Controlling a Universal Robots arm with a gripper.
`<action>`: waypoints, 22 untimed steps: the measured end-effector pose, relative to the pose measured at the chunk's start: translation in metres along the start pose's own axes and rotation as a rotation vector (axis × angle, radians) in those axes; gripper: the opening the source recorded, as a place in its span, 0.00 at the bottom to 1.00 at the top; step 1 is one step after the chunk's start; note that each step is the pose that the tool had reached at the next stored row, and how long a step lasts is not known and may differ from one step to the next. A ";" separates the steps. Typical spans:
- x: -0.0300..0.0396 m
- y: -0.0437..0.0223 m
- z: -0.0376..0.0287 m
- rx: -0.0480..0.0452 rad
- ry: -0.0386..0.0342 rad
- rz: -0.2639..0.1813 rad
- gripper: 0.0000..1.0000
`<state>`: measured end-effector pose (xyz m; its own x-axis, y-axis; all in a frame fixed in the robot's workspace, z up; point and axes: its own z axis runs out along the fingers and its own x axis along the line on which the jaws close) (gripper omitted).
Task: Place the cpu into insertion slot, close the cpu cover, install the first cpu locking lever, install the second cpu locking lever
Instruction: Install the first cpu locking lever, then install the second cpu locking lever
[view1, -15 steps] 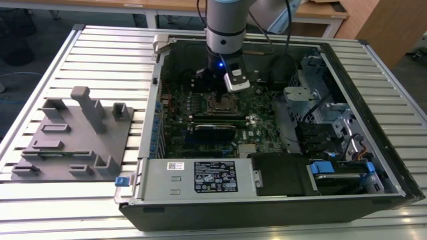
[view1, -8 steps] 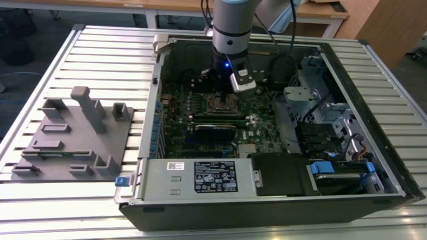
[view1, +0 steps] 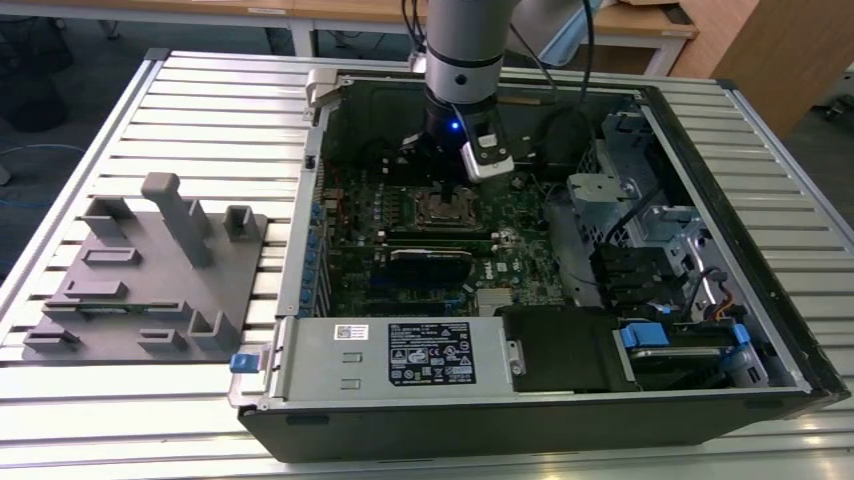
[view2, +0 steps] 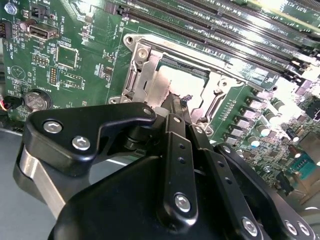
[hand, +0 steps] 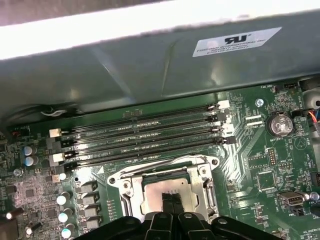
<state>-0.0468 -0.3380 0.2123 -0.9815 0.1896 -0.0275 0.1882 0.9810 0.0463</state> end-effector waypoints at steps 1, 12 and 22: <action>-0.0001 -0.0005 -0.0001 0.0001 0.0002 -0.004 0.10; -0.0006 -0.0037 -0.0009 -0.0010 0.0020 -0.036 0.10; -0.0007 -0.0035 -0.0023 0.0028 0.0012 -0.037 0.10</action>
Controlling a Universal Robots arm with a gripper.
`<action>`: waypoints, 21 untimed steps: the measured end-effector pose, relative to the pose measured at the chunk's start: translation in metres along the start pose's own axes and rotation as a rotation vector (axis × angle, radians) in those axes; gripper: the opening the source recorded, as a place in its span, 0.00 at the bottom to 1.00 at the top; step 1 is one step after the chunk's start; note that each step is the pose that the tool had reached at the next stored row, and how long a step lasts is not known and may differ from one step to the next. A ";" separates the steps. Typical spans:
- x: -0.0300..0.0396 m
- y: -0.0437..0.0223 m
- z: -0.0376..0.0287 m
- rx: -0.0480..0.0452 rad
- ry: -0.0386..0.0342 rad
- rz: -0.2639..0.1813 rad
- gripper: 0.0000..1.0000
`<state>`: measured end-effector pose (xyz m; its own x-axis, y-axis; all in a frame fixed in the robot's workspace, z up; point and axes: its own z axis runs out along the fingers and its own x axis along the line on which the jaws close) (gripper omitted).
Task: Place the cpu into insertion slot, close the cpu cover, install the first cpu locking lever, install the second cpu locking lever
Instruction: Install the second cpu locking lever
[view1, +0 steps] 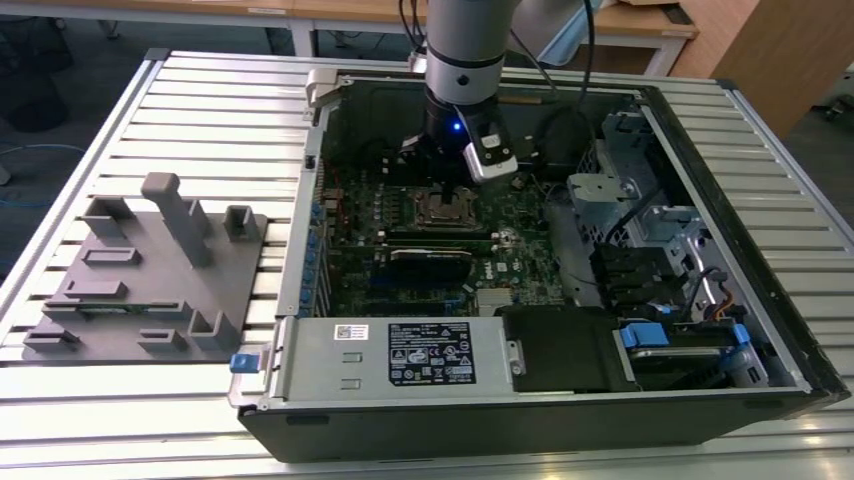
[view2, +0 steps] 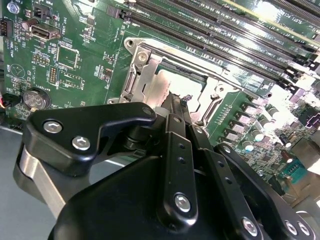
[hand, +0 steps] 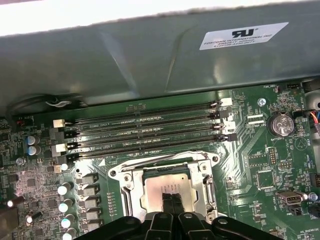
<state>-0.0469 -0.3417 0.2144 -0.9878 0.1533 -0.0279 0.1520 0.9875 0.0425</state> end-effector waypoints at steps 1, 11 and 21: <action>0.0000 0.0000 -0.0004 0.0000 0.0000 0.000 0.10; 0.0000 0.0000 -0.0012 0.0001 0.0000 0.000 0.10; -0.0002 0.0002 -0.0078 0.0004 0.0001 0.000 0.10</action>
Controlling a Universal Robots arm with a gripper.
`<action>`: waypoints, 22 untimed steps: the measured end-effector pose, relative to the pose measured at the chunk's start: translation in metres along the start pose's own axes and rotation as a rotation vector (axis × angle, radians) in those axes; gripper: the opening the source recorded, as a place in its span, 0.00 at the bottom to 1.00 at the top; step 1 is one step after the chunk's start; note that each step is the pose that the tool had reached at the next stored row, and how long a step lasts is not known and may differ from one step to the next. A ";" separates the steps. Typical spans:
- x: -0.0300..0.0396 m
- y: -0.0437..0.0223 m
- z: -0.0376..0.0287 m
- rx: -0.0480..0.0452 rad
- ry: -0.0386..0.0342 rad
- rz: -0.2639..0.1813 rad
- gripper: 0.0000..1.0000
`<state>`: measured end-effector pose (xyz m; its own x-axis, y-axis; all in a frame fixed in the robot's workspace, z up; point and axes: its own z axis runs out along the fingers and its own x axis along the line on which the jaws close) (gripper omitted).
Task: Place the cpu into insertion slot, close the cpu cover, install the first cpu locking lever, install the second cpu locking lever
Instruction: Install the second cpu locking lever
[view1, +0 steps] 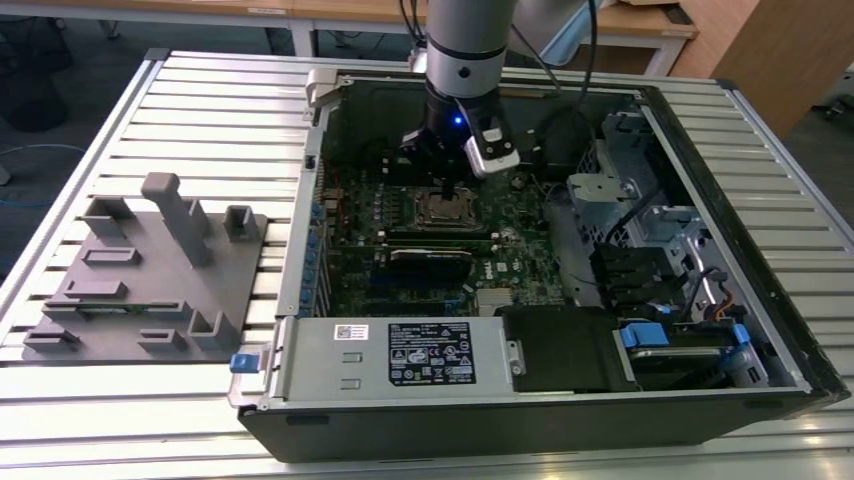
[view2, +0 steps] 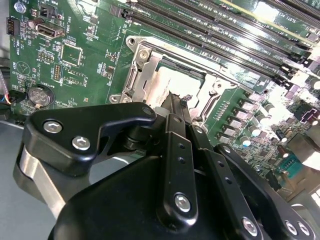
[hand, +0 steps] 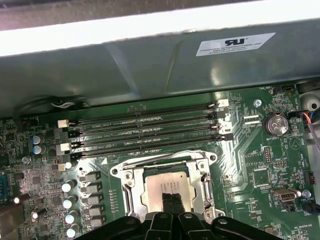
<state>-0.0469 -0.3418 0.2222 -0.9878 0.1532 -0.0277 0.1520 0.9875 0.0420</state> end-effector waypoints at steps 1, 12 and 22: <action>0.0000 0.0000 -0.0004 -0.0002 0.0000 0.000 0.10; -0.0003 -0.0004 -0.0054 -0.0006 -0.0002 0.000 0.10; -0.0008 -0.0038 -0.0056 -0.0006 -0.0002 0.000 0.10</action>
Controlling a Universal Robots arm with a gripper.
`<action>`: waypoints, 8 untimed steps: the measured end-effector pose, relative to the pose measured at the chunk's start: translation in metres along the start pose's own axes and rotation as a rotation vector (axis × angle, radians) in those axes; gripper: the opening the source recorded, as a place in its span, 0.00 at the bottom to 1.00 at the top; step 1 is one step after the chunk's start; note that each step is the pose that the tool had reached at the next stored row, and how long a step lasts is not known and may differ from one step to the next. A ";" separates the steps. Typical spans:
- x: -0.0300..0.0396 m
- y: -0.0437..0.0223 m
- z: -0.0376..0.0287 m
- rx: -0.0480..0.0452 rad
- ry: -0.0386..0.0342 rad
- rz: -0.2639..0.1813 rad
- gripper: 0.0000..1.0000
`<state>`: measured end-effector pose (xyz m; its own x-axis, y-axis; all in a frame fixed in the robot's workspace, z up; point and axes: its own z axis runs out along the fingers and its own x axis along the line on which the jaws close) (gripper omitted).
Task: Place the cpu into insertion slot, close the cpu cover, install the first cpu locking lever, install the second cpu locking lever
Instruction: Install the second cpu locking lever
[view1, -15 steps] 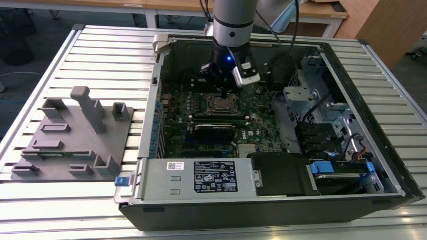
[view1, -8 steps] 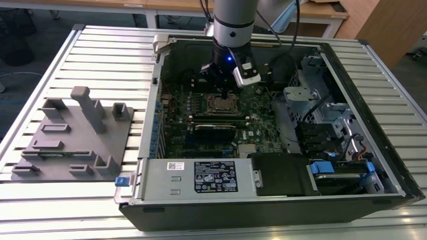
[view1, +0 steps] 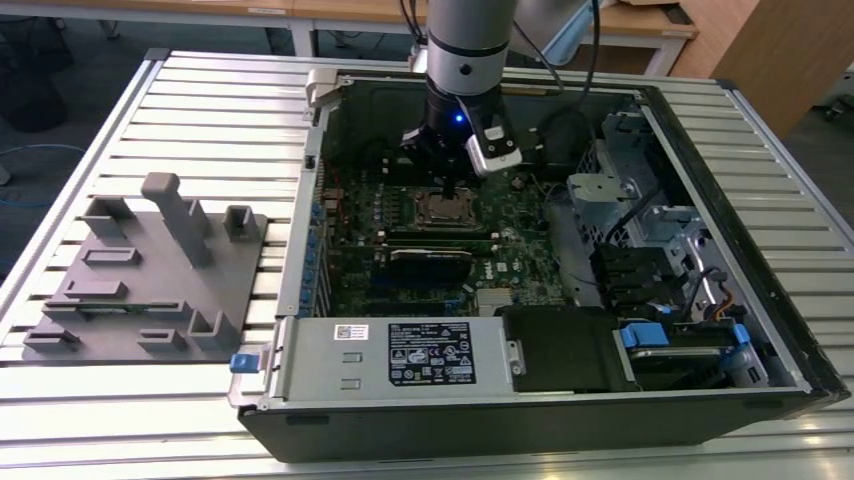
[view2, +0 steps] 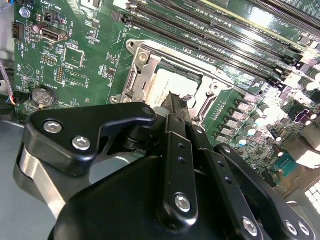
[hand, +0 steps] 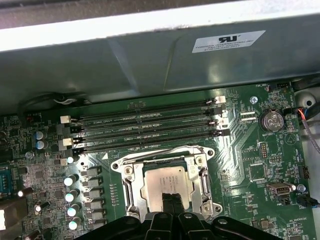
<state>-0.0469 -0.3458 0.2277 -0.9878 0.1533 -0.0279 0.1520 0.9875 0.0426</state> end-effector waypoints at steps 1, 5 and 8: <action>0.0000 0.0000 0.0000 -0.0001 0.0000 0.000 0.10; 0.0000 -0.0002 0.0000 -0.0001 0.0000 0.000 0.10; -0.0003 -0.0019 -0.0001 0.0000 0.0001 0.000 0.10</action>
<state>-0.0469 -0.3478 0.2277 -0.9878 0.1532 -0.0279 0.1520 0.9875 0.0426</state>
